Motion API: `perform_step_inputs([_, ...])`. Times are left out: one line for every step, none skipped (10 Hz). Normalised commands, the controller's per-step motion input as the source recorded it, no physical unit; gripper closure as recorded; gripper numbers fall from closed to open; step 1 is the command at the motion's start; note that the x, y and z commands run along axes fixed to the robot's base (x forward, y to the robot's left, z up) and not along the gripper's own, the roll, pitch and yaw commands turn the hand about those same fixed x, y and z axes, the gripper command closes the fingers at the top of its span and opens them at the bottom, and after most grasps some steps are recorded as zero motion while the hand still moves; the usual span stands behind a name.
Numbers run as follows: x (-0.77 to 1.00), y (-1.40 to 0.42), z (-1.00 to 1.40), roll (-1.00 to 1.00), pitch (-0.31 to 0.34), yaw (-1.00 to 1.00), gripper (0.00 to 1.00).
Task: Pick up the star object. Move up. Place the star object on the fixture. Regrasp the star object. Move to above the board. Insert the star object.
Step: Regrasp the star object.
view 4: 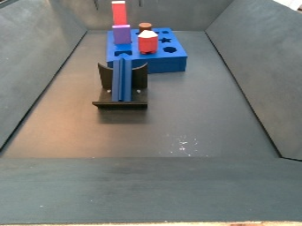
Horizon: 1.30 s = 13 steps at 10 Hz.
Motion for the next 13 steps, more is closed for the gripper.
perform_step_inputs([-0.04, -0.03, 0.01, 1.00, 0.025, 0.02, 0.00])
perform_step_inputs([-0.04, -0.03, 0.01, 1.00, 0.018, 0.02, 0.00])
perform_step_inputs([-0.04, -0.03, 0.01, 1.00, 0.014, 0.02, 0.00])
perform_step_inputs([-0.04, -0.02, 0.00, 1.00, 0.005, 0.02, 0.00])
perform_step_inputs([-0.04, -0.02, 0.01, 1.00, 0.000, 0.02, 0.00])
perform_step_inputs([-0.03, -0.02, 0.01, 1.00, -0.008, 0.02, 0.00])
perform_step_inputs([-0.03, -0.02, 0.01, 1.00, -0.010, 0.02, 0.00])
perform_step_inputs([-0.03, -0.02, 0.01, 1.00, -0.012, 0.03, 0.00])
perform_step_inputs([-0.03, -0.02, 0.01, 1.00, -0.010, 0.03, 0.00])
perform_step_inputs([-0.02, -0.02, 0.02, 1.00, -0.006, 0.03, 0.00])
perform_step_inputs([0.00, -0.02, 0.01, 1.00, -0.002, 0.03, 0.00])
perform_step_inputs([0.01, -0.02, -0.01, 1.00, 0.004, 0.03, 0.00])
perform_step_inputs([0.02, -0.02, 0.00, 1.00, 0.011, 0.04, 0.00])
